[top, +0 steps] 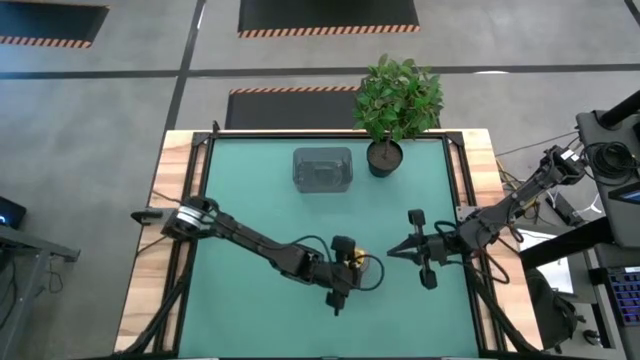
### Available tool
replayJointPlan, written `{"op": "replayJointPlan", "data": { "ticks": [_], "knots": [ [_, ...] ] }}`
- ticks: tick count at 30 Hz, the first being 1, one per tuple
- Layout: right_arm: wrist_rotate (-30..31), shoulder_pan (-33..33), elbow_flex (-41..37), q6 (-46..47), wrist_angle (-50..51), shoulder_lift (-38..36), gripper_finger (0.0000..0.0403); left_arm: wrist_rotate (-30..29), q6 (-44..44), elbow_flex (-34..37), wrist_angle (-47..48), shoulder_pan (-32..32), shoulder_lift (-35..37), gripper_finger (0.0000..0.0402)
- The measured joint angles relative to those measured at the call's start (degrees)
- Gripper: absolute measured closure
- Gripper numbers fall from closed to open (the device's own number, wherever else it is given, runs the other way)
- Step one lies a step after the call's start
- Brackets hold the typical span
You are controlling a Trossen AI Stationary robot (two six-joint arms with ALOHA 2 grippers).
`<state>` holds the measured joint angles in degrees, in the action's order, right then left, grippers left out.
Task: Nest measuring cups in basket
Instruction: Put the measuring cup into the bin
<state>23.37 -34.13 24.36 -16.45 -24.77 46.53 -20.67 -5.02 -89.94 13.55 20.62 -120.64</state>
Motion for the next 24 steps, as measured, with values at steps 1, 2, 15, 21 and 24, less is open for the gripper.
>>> {"op": "replayJointPlan", "data": {
  "ticks": [1, 2, 15, 21, 24],
  "knots": [
    [0.0, 0.0, -0.1, 0.0, 0.0, 0.0, 0.0394, -0.9, 0.1, 0.0, 0.2, 0.0, -0.1, 0.0161],
    [0.0, 0.0, -0.2, 0.0, 0.0, 0.0, 0.0394, -1.3, 0.4, 0.0, 0.5, 0.0, -0.2, 0.0162],
    [0.2, 0.0, -0.2, 0.2, 0.0, 0.1, 0.0394, -1.0, 3.4, 2.4, -1.5, -0.5, -0.3, 0.0187],
    [0.2, 0.0, -0.2, 0.4, 0.0, 0.1, 0.0394, -0.8, 3.8, 3.1, -3.7, -0.6, -0.3, 0.0188],
    [0.2, 0.0, -0.2, 0.4, 0.0, 0.1, 0.0394, -0.8, 3.8, 3.1, -3.7, -0.8, -0.3, 0.0186]
  ]
}}
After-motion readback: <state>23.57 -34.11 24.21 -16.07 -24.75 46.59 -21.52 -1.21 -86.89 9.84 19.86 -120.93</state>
